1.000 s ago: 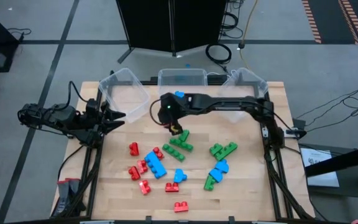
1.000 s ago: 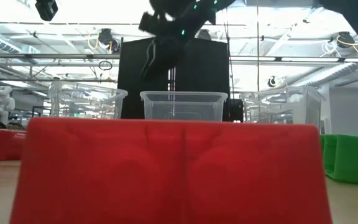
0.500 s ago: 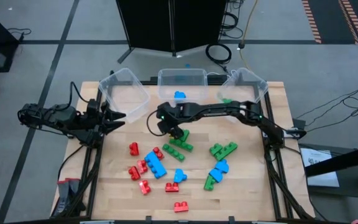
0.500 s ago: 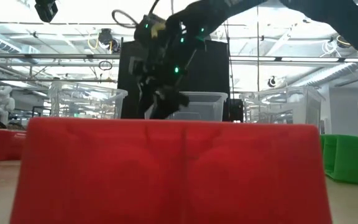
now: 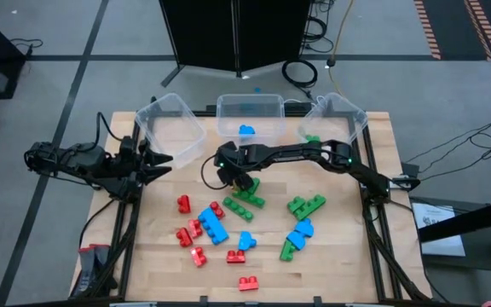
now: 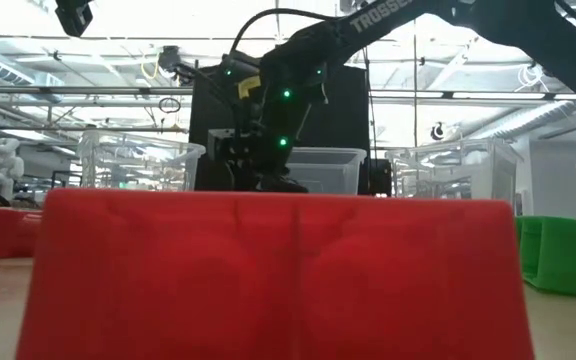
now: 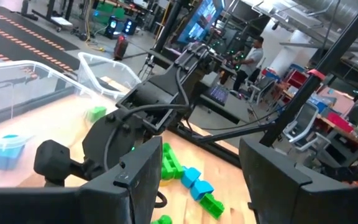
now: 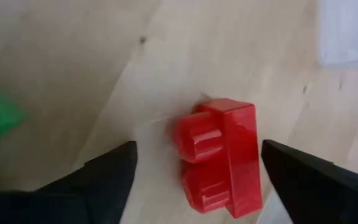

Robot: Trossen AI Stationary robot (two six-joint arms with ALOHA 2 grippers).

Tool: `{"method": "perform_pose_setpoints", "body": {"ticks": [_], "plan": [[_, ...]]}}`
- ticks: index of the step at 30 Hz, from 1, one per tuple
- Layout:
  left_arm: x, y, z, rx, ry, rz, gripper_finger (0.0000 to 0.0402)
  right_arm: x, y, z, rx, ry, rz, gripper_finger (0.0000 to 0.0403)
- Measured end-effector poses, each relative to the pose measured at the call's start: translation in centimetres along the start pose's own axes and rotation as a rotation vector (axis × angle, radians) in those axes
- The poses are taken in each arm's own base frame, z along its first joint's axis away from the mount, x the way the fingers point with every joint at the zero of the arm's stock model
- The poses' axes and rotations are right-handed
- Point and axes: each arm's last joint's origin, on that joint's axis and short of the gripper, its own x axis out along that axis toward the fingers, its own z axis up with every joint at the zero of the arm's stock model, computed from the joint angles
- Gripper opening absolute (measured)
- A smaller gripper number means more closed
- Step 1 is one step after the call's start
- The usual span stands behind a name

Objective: Sort blocks
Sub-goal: Put the red game piece into the left transparent bin

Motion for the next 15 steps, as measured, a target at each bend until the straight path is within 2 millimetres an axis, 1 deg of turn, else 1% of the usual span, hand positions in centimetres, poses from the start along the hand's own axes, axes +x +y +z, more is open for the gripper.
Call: {"method": "perform_pose_setpoints", "body": {"ticks": [4, 7, 9, 15], "plan": [[0.0, 0.1, -0.1, 0.004, 0.011, 0.006, 0.0209, 0.0, 0.7, 0.1, -0.011, 0.034, 0.02, 0.0258], [0.0, 0.1, -0.1, 0.005, 0.012, 0.006, 0.0209, -0.2, 1.4, 0.8, -0.032, 0.018, 0.023, 0.0193], [0.0, 0.1, -0.1, 0.005, 0.012, 0.006, 0.0209, -0.5, 2.0, 1.3, -0.049, 0.004, 0.028, 0.0158], [0.0, 0.1, -0.1, 0.005, 0.014, 0.003, 0.0209, -1.2, 3.0, 2.5, -0.045, -0.017, 0.032, 0.0153]]}}
